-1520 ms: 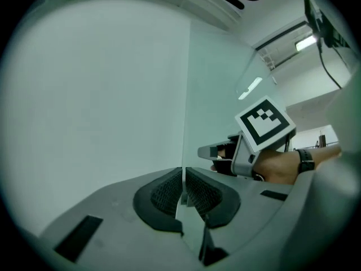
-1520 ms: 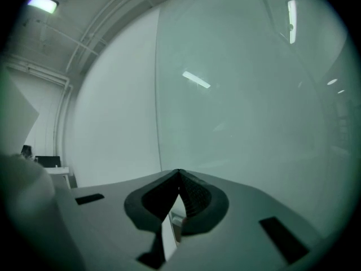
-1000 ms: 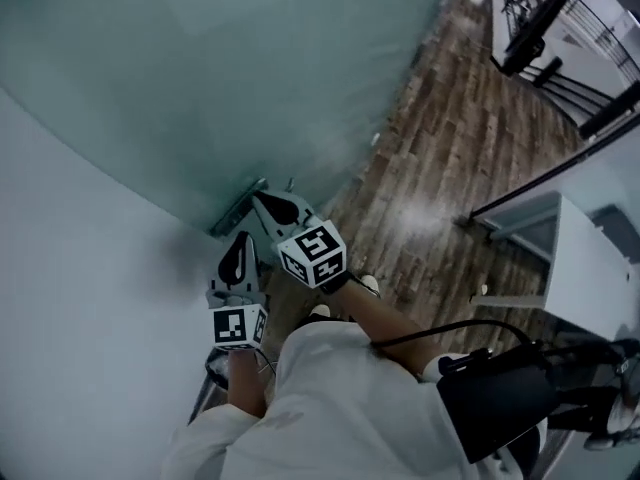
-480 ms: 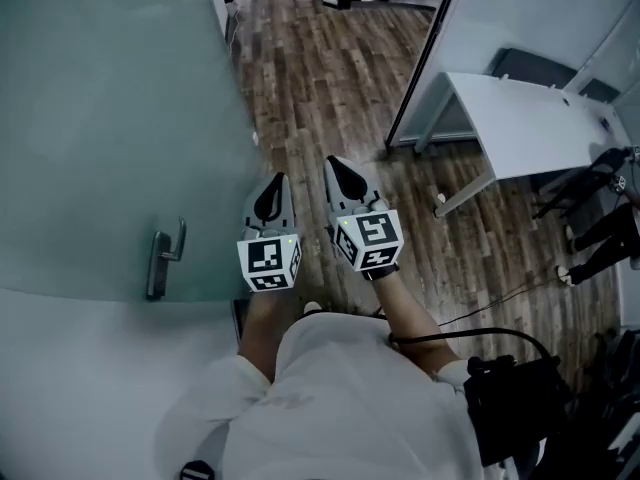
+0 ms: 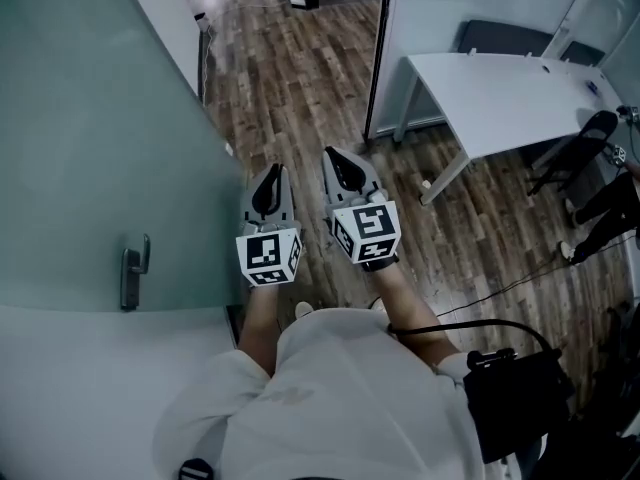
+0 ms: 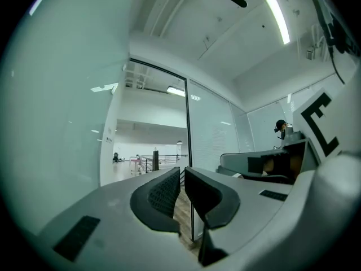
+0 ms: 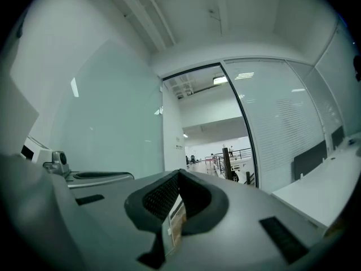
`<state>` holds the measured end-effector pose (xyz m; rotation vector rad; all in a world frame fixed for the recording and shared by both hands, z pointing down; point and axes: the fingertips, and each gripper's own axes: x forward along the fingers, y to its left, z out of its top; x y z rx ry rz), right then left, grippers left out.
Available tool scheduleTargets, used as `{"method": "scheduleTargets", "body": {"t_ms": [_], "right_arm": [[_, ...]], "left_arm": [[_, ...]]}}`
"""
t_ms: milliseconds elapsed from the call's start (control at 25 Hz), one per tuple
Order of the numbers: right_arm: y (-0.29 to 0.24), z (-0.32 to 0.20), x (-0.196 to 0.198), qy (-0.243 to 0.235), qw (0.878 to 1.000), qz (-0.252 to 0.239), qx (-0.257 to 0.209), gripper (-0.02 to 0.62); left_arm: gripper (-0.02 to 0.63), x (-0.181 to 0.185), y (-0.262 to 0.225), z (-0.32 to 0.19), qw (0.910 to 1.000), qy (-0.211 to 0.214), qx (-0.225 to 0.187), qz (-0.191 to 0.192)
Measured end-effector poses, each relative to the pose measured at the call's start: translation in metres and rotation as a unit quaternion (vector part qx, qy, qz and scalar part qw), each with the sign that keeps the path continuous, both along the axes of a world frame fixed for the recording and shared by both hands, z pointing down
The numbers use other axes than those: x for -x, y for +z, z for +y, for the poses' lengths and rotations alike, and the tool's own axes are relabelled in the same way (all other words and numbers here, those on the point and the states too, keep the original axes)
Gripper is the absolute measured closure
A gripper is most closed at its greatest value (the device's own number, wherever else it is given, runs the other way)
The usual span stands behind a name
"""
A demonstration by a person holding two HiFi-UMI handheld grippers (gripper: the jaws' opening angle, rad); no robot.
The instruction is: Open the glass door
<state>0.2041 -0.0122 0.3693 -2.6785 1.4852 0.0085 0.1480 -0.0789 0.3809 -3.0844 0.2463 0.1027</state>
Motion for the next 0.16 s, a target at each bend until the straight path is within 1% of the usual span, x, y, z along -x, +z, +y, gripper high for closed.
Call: {"method": "scheduleTargets", "body": {"t_ms": [160], "right_arm": [[0.020,0.010,0.002,-0.007,1.000,0.012,0.005,0.592]], "left_arm": [[0.598,0.001,0.026,-0.001,0.9998,-0.018,0.009,0.000]]}}
